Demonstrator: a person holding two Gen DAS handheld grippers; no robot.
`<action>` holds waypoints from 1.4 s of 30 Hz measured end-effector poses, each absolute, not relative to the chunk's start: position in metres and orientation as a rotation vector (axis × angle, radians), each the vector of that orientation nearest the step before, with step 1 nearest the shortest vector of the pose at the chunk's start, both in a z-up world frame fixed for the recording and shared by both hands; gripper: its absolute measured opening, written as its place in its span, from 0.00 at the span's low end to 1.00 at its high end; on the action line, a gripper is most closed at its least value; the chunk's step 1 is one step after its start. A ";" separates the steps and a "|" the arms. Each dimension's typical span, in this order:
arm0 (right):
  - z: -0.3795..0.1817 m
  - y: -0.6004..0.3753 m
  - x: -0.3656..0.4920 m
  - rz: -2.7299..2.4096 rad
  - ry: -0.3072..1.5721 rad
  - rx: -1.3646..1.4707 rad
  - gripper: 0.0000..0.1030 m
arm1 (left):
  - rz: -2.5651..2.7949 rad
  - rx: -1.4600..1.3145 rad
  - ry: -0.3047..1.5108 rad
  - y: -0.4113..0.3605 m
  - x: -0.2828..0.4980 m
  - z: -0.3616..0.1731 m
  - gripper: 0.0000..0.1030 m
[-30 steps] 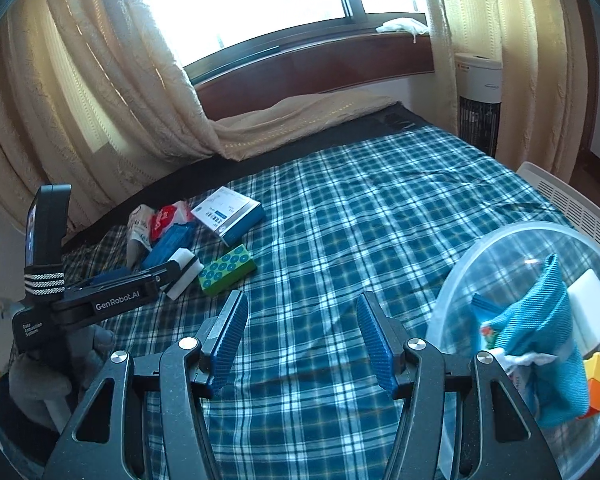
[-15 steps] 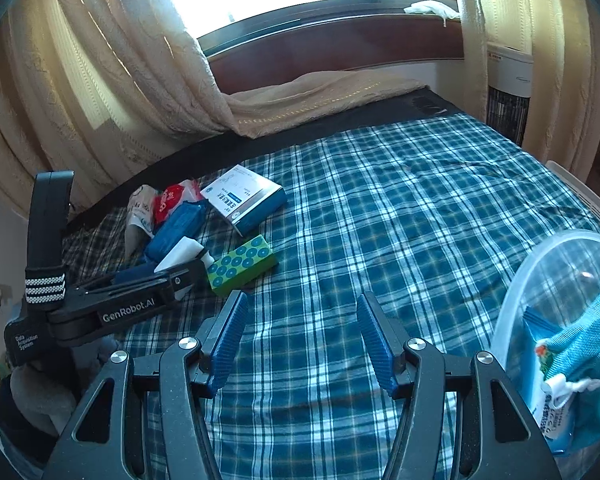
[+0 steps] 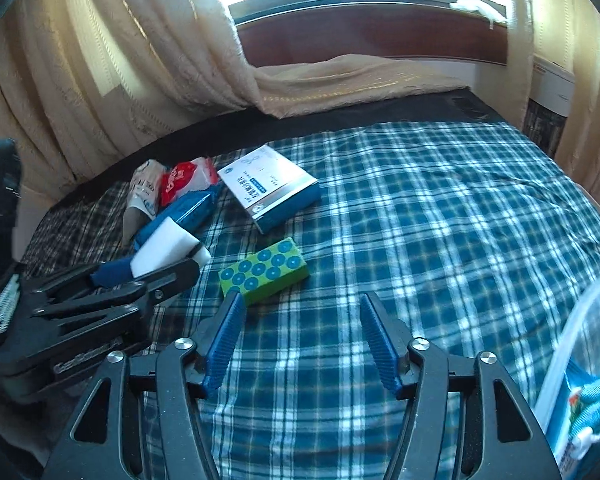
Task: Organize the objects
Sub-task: 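Grasp the white sponge with the left gripper while the right grasps the green dotted sponge, then carry the white sponge and green dotted sponge over the clear bowl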
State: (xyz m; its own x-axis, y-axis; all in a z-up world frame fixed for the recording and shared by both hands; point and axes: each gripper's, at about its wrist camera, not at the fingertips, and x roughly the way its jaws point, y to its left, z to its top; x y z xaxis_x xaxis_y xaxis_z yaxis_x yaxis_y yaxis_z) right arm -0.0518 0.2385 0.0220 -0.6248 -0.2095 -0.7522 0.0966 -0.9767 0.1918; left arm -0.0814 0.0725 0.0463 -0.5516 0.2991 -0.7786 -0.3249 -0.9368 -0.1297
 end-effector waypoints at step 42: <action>0.006 0.202 -0.074 -2.662 0.050 1.241 0.63 | 2.612 -1.167 -0.097 0.034 -0.085 0.082 0.51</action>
